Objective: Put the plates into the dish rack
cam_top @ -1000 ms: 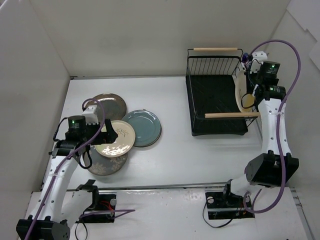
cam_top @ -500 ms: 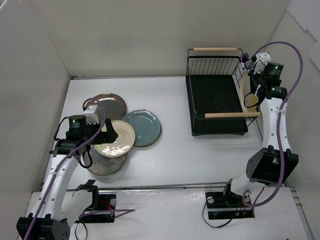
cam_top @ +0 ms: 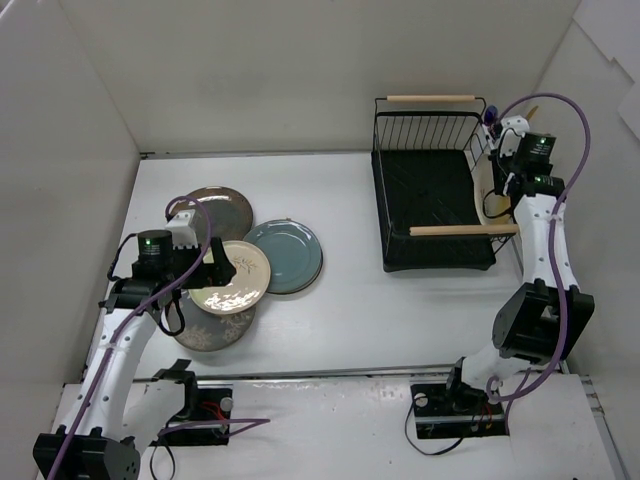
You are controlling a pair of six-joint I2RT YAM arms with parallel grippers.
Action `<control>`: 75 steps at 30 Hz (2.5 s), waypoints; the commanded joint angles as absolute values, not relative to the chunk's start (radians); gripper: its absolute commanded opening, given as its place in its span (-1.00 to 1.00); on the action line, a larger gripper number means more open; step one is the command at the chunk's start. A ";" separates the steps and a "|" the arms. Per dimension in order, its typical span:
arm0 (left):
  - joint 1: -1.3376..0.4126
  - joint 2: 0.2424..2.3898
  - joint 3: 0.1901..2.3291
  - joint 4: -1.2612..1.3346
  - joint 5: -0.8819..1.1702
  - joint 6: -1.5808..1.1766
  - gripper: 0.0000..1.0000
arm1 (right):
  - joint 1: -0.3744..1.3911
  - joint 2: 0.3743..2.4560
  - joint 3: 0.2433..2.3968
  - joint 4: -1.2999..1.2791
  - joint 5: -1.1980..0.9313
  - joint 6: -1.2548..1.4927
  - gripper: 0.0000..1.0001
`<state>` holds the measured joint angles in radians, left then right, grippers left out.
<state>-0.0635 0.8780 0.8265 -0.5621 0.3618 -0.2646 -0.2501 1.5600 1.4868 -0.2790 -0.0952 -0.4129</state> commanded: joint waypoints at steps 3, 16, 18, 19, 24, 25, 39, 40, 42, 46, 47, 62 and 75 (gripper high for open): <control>-0.057 0.882 0.844 -0.502 0.362 -0.252 0.99 | -0.259 1.539 1.480 -0.084 -0.094 -0.433 -1.00; -0.057 0.887 0.844 -0.499 0.373 -0.250 0.99 | -0.278 1.540 1.422 -0.081 -0.063 -0.416 -1.00; -0.057 0.888 0.844 -0.500 0.374 -0.250 0.99 | -0.281 1.546 1.413 -0.081 -0.064 -0.405 -1.00; -0.057 0.891 0.845 -0.500 0.374 -0.250 0.99 | -0.285 1.546 1.408 -0.081 -0.067 -0.388 -1.00; -0.057 0.900 0.848 -0.502 0.380 -0.249 0.99 | -0.304 1.543 1.390 -0.083 -0.074 -0.356 -0.93; -0.057 0.900 0.848 -0.502 0.380 -0.250 0.99 | -0.305 1.542 1.385 -0.084 -0.071 -0.350 -0.90; -0.057 0.900 0.850 -0.506 0.383 -0.250 0.99 | -0.313 1.545 1.397 -0.084 -0.017 -0.313 -0.28; -0.057 0.899 0.850 -0.505 0.383 -0.250 0.99 | -0.311 1.543 1.397 -0.084 -0.014 -0.311 -0.24; -0.057 0.899 0.850 -0.505 0.383 -0.249 0.99 | -0.313 1.542 1.401 -0.086 -0.015 -0.310 -0.15; -0.057 0.900 0.850 -0.506 0.383 -0.250 0.99 | -0.311 1.529 1.402 -0.084 -0.011 -0.307 -0.03; -0.057 0.899 0.850 -0.508 0.382 -0.250 0.99 | -0.313 1.526 1.407 -0.086 -0.009 -0.307 0.00; -0.057 0.893 0.853 -0.511 0.368 -0.259 0.99 | -0.253 1.353 1.491 -0.133 -0.020 -0.233 0.42; -0.048 0.894 0.853 -0.534 0.275 -0.313 0.97 | 0.128 1.325 1.700 -0.274 -0.409 0.029 0.49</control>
